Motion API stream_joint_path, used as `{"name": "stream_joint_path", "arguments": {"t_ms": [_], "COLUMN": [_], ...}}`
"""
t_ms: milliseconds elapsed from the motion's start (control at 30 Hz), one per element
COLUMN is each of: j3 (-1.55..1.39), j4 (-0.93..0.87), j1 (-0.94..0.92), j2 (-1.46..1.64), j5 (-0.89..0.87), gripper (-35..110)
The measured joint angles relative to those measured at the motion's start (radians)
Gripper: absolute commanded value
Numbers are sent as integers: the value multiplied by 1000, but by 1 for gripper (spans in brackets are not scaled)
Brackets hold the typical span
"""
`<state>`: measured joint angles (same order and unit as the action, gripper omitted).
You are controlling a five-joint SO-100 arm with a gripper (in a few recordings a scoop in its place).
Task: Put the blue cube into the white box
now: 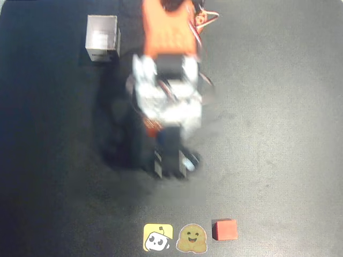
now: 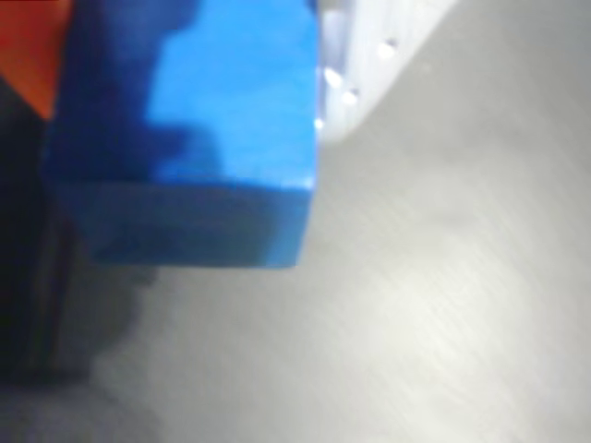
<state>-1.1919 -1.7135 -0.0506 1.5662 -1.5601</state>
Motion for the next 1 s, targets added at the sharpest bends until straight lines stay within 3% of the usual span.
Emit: {"name": "stream_joint_path", "arguments": {"t_ms": [467, 1000], "j3": [-499, -834], "j4": [9, 12], "j1": [-488, -925], "j2": [534, 905], "j5": [339, 534], "gripper": [0, 0]}}
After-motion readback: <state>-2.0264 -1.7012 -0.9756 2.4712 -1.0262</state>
